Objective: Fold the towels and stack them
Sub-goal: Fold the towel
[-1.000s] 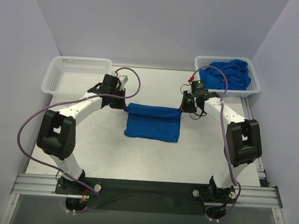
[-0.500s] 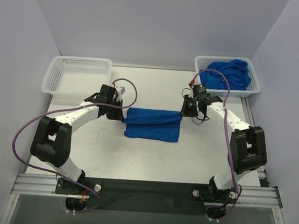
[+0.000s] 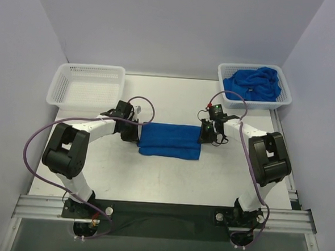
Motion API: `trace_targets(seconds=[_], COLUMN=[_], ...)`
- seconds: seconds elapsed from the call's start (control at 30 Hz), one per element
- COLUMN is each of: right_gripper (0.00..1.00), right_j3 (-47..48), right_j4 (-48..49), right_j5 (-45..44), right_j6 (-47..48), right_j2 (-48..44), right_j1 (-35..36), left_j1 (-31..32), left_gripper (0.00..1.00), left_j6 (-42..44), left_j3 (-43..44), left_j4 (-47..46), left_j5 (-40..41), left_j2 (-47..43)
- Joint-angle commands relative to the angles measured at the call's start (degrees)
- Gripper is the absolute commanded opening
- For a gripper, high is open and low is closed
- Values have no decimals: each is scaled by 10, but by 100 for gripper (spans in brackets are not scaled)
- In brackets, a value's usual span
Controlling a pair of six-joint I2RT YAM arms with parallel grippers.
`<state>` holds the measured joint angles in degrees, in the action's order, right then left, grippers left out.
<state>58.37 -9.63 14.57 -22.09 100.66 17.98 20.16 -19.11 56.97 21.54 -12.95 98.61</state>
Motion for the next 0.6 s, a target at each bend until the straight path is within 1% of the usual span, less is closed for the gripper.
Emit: trace_targets(seconds=[0.0, 0.57], right_gripper=[0, 0], right_j3=[-1, -5], right_j4=[3, -21], right_j5=[-10, -8], right_j6=[2, -9], right_j2=[-16, -114], right_j1=[-4, 0], left_j1=[1, 1], left_gripper=[0, 0], left_j6=[-3, 7], left_j3=[24, 43], left_j4=[-7, 40], left_j5=[-3, 6], left_j2=[-6, -92])
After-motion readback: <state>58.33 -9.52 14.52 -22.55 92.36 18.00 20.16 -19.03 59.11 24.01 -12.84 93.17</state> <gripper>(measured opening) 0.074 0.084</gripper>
